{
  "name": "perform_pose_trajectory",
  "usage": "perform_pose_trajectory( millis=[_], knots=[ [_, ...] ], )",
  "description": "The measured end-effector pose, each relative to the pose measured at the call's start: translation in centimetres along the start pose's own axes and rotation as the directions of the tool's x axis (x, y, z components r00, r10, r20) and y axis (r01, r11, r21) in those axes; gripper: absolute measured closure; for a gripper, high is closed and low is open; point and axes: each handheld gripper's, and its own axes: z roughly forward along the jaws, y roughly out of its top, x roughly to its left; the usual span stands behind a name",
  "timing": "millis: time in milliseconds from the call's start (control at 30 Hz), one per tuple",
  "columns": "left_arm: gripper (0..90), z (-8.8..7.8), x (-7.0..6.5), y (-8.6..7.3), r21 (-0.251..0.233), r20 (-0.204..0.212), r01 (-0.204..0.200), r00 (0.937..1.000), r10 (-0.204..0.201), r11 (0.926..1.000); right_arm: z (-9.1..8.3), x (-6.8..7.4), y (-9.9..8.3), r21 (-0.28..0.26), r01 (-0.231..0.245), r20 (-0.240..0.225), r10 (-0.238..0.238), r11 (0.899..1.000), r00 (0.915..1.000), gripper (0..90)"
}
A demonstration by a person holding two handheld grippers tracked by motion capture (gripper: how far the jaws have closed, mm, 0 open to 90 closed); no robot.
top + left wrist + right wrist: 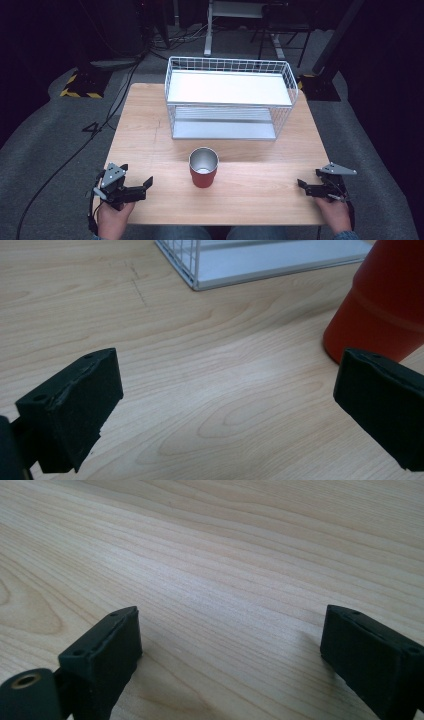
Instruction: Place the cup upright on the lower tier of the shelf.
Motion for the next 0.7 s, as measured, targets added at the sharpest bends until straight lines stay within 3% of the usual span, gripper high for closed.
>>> perform_pose_trajectory(
  millis=[200, 333, 700],
  knots=[
    [0.1, -0.4, -0.9, 0.6, -0.057, 0.025, -0.01, 0.9996, 0.012, 0.9983, 0.0, 0.0, 0.0, 0.0, 0.0, 0.0, 0.0, 1.0, 1.0, 9.5],
    [0.1, -0.6, -2.0, 1.2, -0.09, 0.067, -0.003, 0.9977, 0.009, 0.9959, 0.0, 0.0, 0.0, 0.001, 0.001, -0.003, -0.001, 1.0, 1.0, 9.6],
    [0.1, 0.1, -4.1, 2.2, -0.088, 0.108, -0.042, 0.9928, 0.052, 0.9952, -0.1, 0.1, 0.0, -0.002, 0.005, 0.002, -0.005, 1.0, 1.0, 11.0]
  ],
)
